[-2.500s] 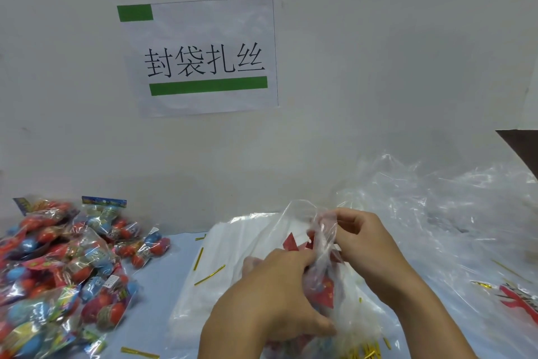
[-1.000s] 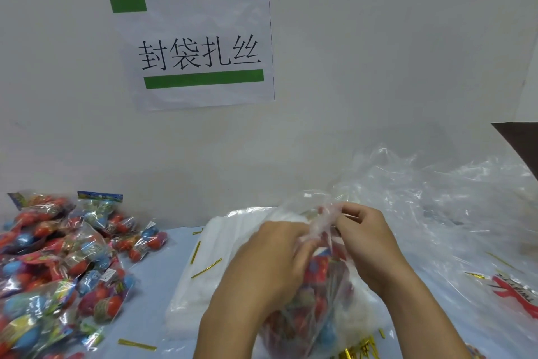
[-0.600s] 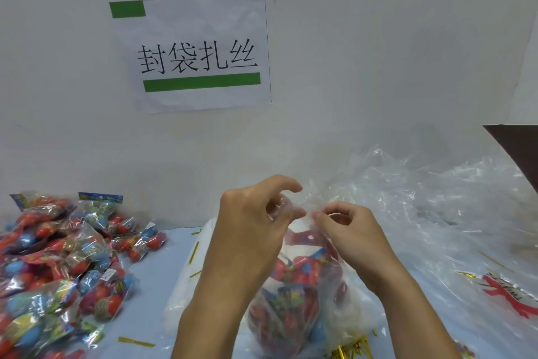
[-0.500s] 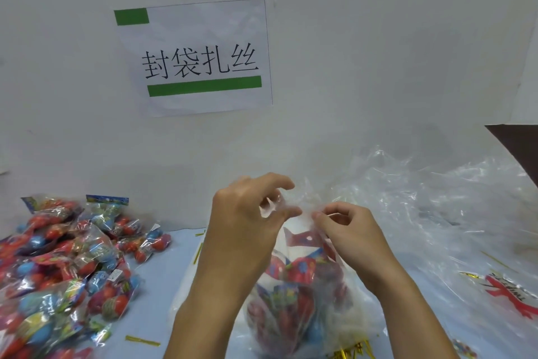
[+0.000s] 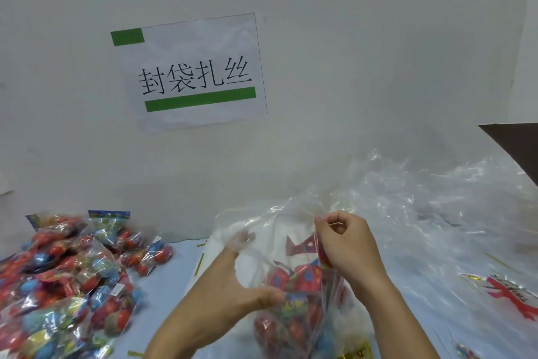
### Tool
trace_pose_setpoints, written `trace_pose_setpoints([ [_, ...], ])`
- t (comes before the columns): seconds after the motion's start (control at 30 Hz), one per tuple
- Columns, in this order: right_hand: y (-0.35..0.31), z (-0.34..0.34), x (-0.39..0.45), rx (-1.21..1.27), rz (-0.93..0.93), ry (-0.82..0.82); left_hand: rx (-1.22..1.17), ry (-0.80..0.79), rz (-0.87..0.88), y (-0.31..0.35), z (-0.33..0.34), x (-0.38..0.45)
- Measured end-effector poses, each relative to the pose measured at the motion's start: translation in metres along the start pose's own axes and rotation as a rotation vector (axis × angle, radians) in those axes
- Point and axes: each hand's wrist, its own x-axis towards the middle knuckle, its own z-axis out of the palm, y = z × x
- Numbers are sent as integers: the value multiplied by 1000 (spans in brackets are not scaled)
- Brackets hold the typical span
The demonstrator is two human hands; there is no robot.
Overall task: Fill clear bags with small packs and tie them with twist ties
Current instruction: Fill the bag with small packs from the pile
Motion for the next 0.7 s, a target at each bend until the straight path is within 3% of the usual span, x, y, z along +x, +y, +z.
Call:
trace_pose_setpoints([
  [0.17, -6, 11, -8, 38, -69, -102, -298, 227, 80, 11, 22, 18],
  [0.33, -14, 16, -16, 134, -115, -355, -352, 445, 209, 14, 15, 24],
  [0.47, -17, 17, -16, 104, -204, -338, -440, 585, 200, 10, 0, 24],
  [0.57, -15, 11, -12, 145, -174, -338, -535, 636, 170, 5, -8, 25],
  [0.7, -15, 3, -14, 55, -180, -547, -610, 572, 160, 2, -10, 25],
])
